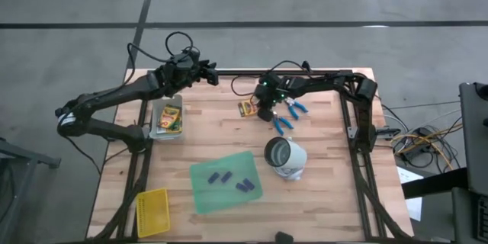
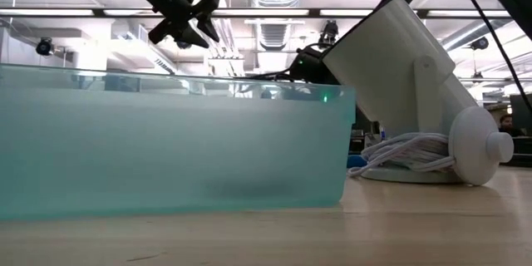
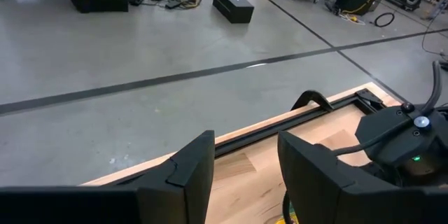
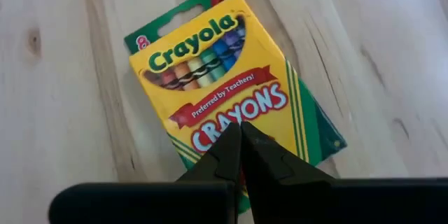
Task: Pick & Place School Supplies
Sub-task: Put the yellow crayon box into the gray bin
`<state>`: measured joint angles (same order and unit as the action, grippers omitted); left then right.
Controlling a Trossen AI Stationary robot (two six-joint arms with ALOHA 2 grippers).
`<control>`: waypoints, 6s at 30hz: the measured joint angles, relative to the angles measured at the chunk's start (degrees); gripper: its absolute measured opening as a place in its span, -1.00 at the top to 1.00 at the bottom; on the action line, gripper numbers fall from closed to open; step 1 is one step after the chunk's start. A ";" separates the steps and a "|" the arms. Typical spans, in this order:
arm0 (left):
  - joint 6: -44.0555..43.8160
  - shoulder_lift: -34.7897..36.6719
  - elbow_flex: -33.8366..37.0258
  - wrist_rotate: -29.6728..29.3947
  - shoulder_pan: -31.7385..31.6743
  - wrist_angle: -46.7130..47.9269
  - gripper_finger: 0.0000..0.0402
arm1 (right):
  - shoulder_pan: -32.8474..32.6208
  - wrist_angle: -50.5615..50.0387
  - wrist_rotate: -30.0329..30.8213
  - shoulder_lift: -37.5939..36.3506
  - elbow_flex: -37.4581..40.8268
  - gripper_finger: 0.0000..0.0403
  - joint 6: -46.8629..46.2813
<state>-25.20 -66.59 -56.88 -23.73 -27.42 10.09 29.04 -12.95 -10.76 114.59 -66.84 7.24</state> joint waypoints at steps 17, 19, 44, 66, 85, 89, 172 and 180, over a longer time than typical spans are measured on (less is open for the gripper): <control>-1.62 -0.83 0.02 12.35 0.20 8.67 0.19 | 2.21 6.95 -3.84 -9.36 0.80 0.96 5.20; -3.08 -2.36 0.60 17.69 0.47 9.37 0.19 | 3.23 8.43 -3.96 -9.84 0.64 0.96 5.11; -2.18 -40.35 -11.99 31.22 4.02 3.15 0.19 | 8.17 8.48 -4.31 -9.75 0.58 0.96 -2.38; -3.19 -45.94 -16.35 20.66 3.65 11.05 0.19 | 8.11 7.32 -4.31 -9.82 0.55 0.96 -2.14; 23.20 -45.77 -16.76 5.05 2.98 9.39 0.19 | 8.11 7.26 -4.35 -9.86 0.53 0.96 -2.04; 22.96 -45.64 -19.20 3.18 2.99 8.81 0.19 | 8.07 7.25 -4.64 -9.86 0.83 0.96 -1.18; -3.80 -38.23 -35.71 9.78 0.92 49.65 0.20 | 2.22 -12.11 -23.36 1.85 -9.65 0.96 -2.18; -0.15 -36.68 -35.71 9.84 1.24 45.27 0.29 | 2.58 -5.21 -23.58 -0.74 -9.68 0.96 -3.12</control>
<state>-25.35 -103.26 -92.60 -13.89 -26.18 55.36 31.62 -18.16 -34.34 113.85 -76.51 4.12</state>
